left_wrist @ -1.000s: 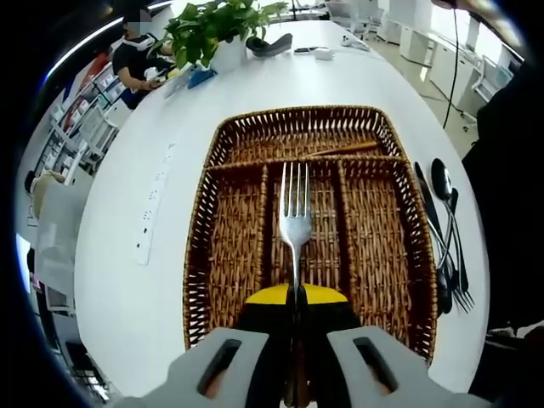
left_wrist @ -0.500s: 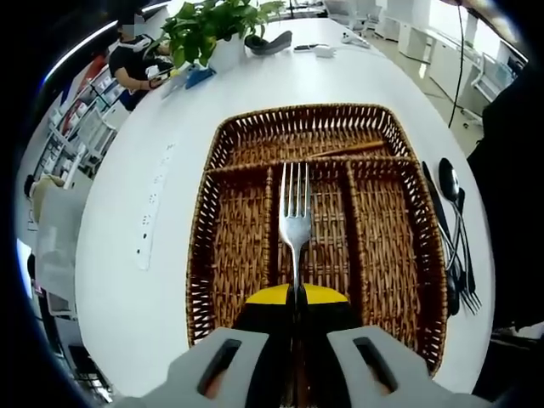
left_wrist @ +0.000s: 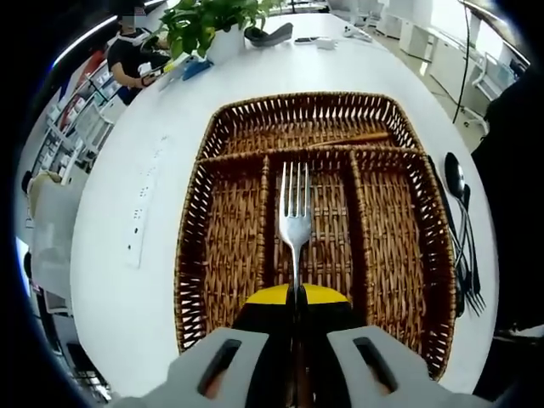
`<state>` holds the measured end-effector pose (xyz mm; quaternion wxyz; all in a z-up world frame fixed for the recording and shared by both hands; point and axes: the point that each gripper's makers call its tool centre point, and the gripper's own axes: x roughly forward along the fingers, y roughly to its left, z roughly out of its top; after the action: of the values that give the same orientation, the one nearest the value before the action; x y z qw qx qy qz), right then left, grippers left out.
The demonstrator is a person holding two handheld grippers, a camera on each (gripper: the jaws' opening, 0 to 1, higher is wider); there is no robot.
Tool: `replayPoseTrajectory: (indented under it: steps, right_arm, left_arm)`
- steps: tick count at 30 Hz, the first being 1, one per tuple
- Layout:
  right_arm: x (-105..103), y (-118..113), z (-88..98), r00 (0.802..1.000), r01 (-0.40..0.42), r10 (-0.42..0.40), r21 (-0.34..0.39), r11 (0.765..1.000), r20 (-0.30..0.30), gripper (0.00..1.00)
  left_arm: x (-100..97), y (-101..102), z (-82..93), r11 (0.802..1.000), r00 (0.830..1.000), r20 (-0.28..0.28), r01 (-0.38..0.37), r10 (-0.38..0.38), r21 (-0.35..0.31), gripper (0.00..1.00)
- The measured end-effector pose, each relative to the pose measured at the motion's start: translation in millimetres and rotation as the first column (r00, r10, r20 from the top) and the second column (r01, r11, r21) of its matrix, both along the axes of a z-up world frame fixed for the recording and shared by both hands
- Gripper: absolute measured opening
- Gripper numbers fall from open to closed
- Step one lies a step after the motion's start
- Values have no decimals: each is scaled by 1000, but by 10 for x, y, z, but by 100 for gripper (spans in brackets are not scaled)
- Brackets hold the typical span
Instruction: Arrange the knives, forks, and spoons in their matching storage slots by inserting each utensil handle-first until every utensil is classified and aligned in the correct compartment
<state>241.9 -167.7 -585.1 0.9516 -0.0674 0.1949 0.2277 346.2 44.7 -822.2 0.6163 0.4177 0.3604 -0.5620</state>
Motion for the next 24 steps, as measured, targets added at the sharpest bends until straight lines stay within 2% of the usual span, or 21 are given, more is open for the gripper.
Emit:
replayPoseTrajectory:
  steps: [12, 24]
  right_arm:
    - [-29, -44, -19, 1000, 10, -10, -5, 1000, -11, 100]
    - [-58, -68, -76, 999, 18, -18, -2, 1000, -26, 100]
  left_arm:
    - [34, -4, -214, 1000, 1000, -13, -16, 16, 7, 1]
    - [49, -39, -252, 1000, 1000, -10, -7, 7, 13, 1]
